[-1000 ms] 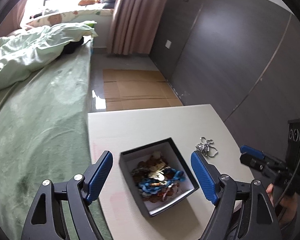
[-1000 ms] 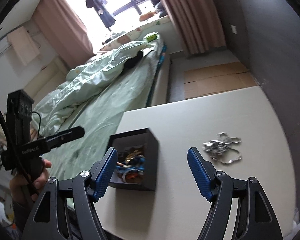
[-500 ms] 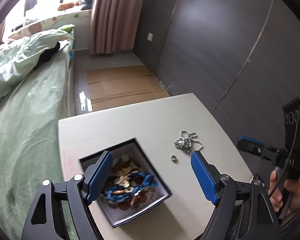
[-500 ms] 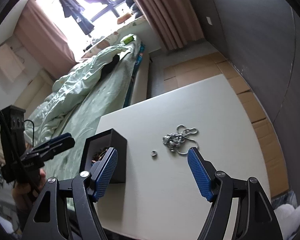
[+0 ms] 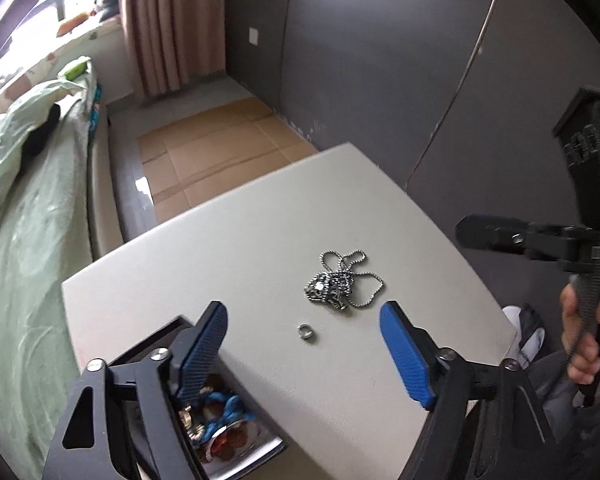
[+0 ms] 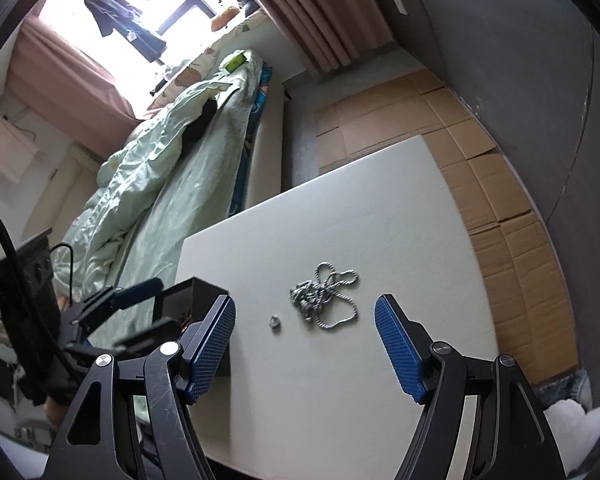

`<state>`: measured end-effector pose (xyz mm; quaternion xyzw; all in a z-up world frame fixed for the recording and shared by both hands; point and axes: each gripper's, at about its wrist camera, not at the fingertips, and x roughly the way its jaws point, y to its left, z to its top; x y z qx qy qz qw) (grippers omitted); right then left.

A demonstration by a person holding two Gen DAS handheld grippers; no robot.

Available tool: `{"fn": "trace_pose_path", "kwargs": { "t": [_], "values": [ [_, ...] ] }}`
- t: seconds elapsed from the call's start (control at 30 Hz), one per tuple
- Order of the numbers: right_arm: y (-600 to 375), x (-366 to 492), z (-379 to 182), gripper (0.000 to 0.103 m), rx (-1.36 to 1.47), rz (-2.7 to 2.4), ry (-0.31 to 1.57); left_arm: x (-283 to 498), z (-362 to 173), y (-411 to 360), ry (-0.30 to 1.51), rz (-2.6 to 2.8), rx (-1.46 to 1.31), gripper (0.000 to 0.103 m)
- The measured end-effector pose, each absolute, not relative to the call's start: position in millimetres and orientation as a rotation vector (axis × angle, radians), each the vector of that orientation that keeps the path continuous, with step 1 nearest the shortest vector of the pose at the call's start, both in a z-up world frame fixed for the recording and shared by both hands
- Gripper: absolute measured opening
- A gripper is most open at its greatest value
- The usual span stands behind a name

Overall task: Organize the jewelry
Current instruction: 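Reach the left gripper to the silver ball-chain necklace and grasp it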

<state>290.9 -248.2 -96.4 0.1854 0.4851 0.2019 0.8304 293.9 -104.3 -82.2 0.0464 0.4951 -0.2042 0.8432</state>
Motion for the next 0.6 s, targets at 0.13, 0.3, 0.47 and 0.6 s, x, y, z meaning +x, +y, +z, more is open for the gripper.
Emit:
{"fn": "trace_pose_path", "kwargs": {
  "t": [0.13,0.3,0.47,0.6],
  "values": [
    [-261,288,-103,0.073,0.425,0.417,1.017,310,-101,-118,1.117,-0.420,0.084,0.071],
    [-287,285,-107,0.073,0.529,0.376,1.008,326,-123,-132,1.200,-0.398,0.038,0.067],
    [-309,281,-109,0.073,0.577,0.341,0.995,337,-137,-141,1.243,-0.342,0.004,0.067],
    [-321,280,-114,0.073,0.610,0.311,0.999,343,-145,-147,1.261,-0.285,0.005,0.067]
  ]
}}
